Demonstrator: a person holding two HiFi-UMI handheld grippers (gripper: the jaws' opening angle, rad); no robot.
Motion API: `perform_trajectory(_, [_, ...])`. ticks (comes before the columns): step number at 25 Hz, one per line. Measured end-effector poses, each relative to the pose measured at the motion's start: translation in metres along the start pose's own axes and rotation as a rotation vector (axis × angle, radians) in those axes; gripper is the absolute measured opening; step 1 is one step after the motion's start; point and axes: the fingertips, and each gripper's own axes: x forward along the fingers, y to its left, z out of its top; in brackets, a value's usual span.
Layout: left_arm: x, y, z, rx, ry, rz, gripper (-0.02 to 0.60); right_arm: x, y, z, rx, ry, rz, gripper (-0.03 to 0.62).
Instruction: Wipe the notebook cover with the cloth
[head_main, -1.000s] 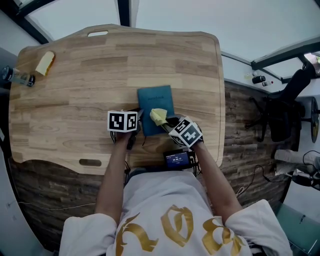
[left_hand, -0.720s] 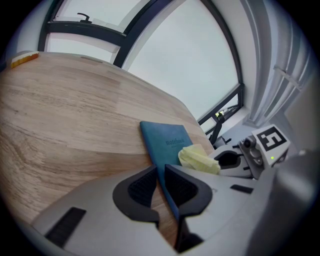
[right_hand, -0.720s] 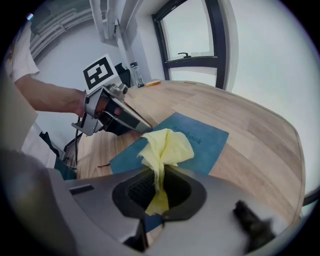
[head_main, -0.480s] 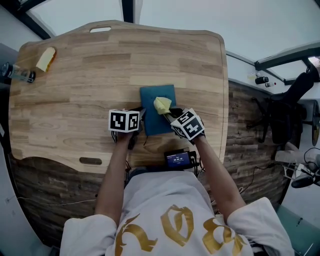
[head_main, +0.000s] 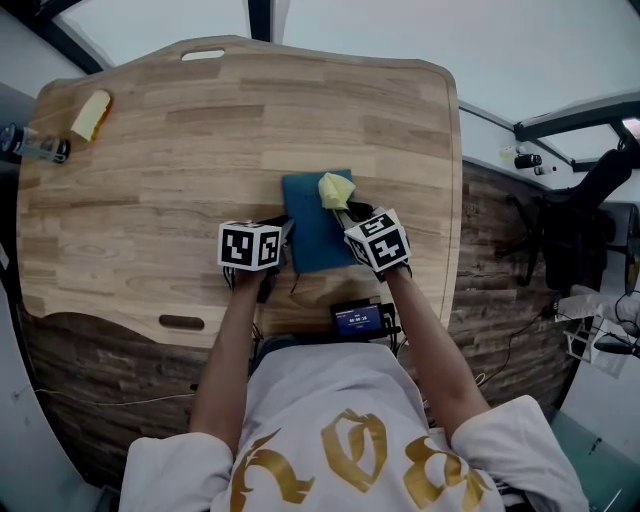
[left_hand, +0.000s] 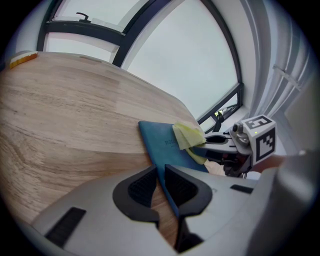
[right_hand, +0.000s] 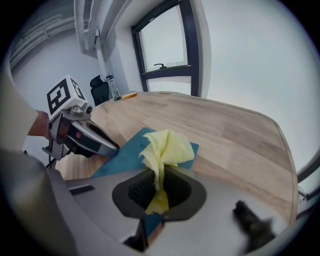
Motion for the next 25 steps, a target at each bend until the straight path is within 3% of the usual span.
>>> perform_trajectory(17, [-0.001, 0.0, 0.0, -0.007, 0.005, -0.004, 0.058, 0.004, -0.037, 0.017, 0.142, -0.057, -0.102, 0.038])
perform_trajectory(25, [-0.001, 0.0, 0.0, -0.007, 0.004, -0.004, 0.058, 0.006, -0.037, 0.019, 0.135, -0.051, -0.145, 0.038])
